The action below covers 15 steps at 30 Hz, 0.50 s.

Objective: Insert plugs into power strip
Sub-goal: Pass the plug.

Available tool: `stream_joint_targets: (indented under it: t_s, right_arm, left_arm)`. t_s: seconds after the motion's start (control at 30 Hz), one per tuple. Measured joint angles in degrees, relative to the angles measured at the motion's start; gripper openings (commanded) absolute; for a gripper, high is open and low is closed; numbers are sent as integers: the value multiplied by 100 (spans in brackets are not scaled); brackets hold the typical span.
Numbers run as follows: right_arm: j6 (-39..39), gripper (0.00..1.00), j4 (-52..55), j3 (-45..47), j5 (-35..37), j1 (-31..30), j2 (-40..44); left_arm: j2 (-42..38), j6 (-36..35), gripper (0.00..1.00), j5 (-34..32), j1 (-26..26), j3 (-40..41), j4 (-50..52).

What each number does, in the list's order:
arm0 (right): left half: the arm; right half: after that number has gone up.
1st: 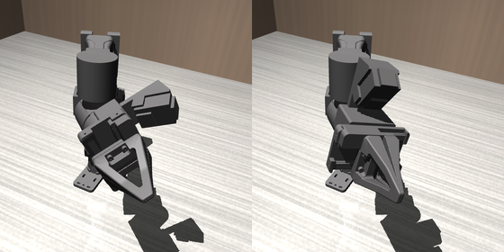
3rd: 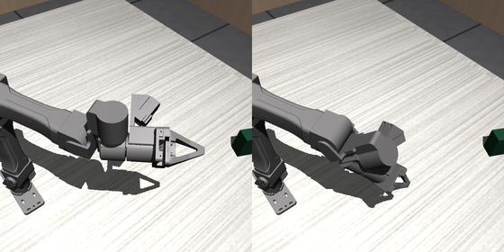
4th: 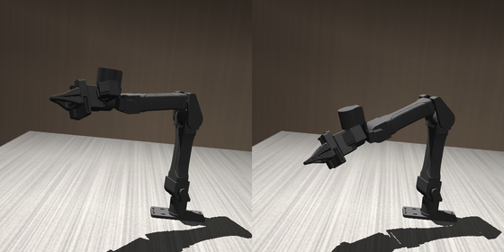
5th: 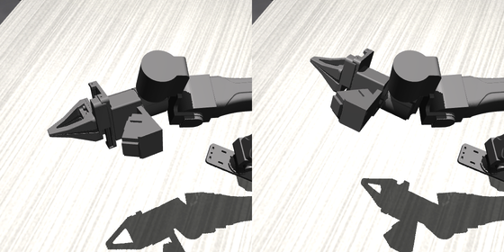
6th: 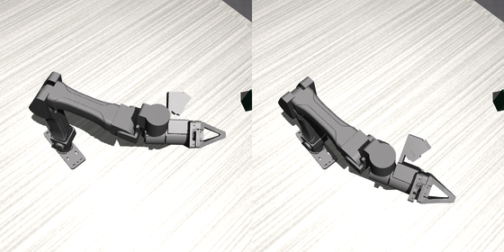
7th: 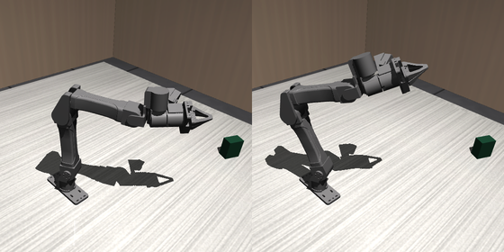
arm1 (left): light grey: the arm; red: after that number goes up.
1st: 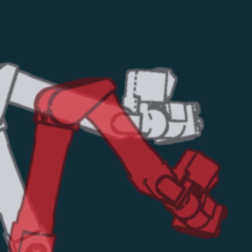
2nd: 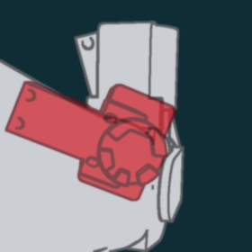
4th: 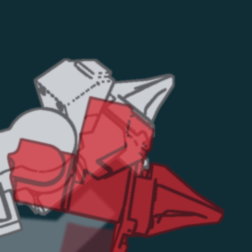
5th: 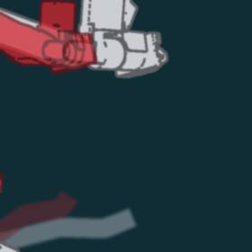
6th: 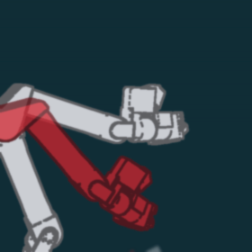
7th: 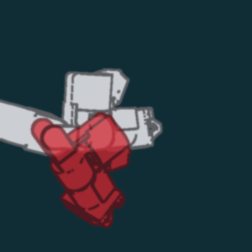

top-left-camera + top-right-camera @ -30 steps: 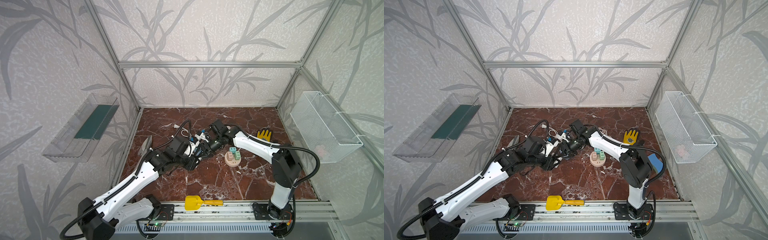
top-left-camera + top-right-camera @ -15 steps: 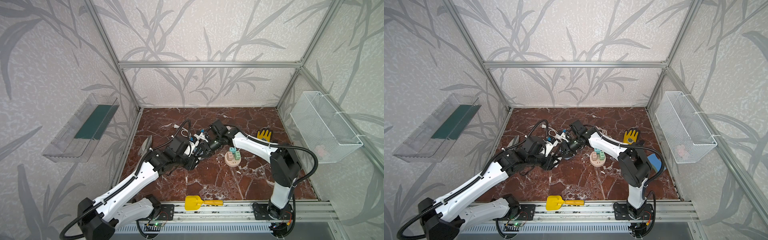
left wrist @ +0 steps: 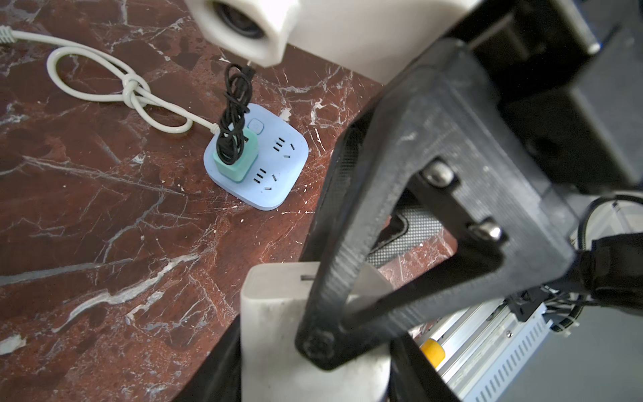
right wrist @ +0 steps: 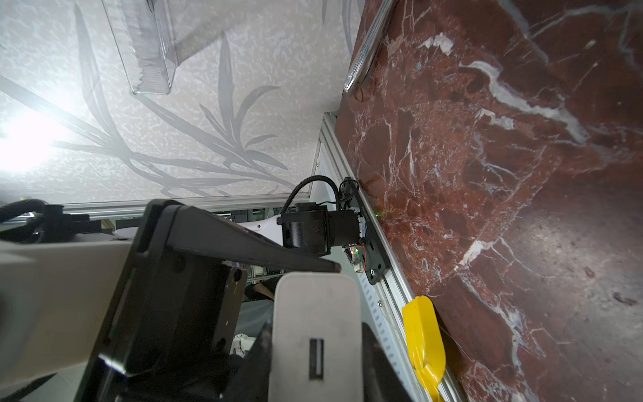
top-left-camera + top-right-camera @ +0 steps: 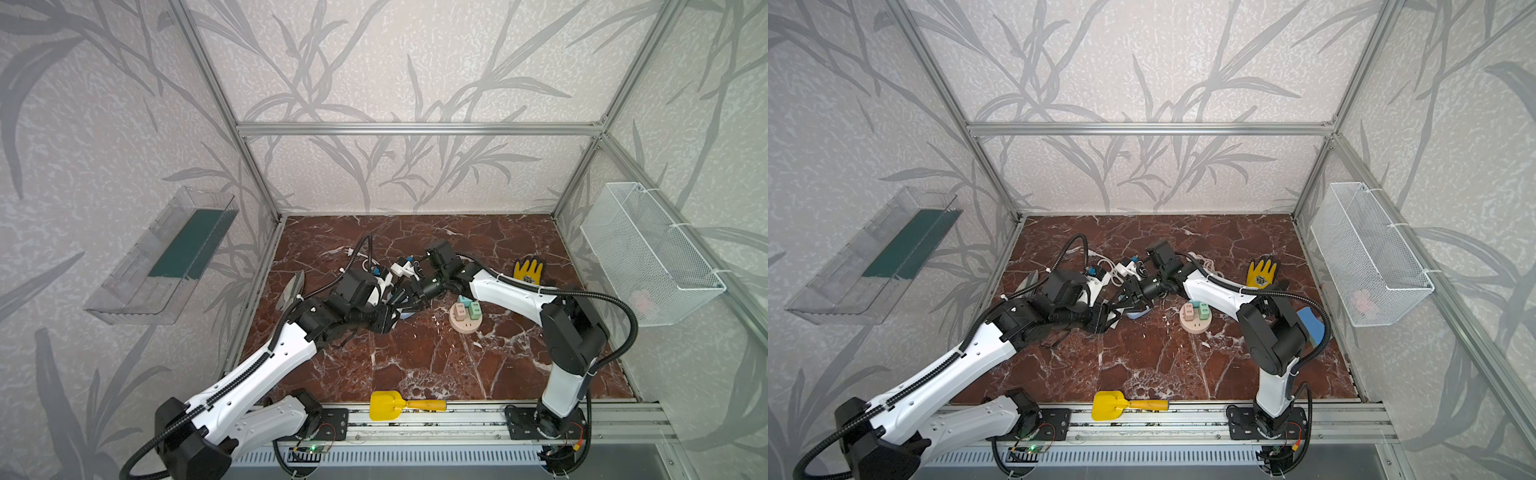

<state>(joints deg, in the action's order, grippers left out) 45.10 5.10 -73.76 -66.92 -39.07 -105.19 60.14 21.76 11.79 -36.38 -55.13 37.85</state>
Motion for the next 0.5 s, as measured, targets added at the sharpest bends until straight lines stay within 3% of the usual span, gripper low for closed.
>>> stream_joint_targets:
  t_s: [0.23,0.33,0.5]
  right_arm:
    - [153,0,-413,-109,42,-11,-26]
    - [160,0,-437,24,155,61,-44]
    - [214,0,-507,337,299,116,-26]
  left_arm:
    - [-739,763,37,557,669,306,-323]
    - [-1211,1204,37,708,1104,551,-907]
    - [-1329,1895,35,1255,1215,1298,-2179]
